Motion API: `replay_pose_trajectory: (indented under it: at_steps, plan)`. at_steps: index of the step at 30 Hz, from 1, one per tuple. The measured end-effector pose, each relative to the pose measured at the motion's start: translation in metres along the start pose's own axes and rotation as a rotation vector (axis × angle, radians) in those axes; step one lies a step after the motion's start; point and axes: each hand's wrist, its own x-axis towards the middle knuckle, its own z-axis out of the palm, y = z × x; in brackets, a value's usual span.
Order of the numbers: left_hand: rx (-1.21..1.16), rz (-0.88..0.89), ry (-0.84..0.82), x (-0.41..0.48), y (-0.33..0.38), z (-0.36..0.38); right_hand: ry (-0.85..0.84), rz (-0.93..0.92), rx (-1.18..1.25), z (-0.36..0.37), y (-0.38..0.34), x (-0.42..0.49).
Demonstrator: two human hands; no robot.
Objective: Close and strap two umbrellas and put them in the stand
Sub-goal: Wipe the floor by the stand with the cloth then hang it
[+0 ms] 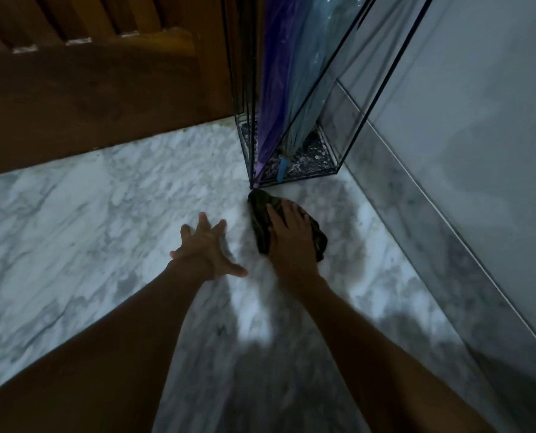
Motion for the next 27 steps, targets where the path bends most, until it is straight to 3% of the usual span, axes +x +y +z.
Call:
replay_pose_trajectory:
  at_steps: [4,9,14,21,27]
  plan:
    - [-0.019,-0.004,0.002,-0.001,0.001,-0.001,0.016,0.002,-0.045,-0.014,0.049,0.007]
    - [-0.017,-0.008,0.011,0.001,0.001,0.000,0.088,0.259,-0.077,-0.048,0.124,0.025]
    - [0.006,-0.009,0.016,0.006,-0.001,0.002,0.188,0.379,0.027,-0.032,0.099,0.023]
    - [0.019,0.007,0.026,0.013,-0.006,0.008,0.108,0.122,-0.018,-0.029,0.065,0.016]
    - [-0.034,-0.008,0.016,0.004,-0.003,0.004,0.046,0.191,0.040,-0.063,0.129,0.029]
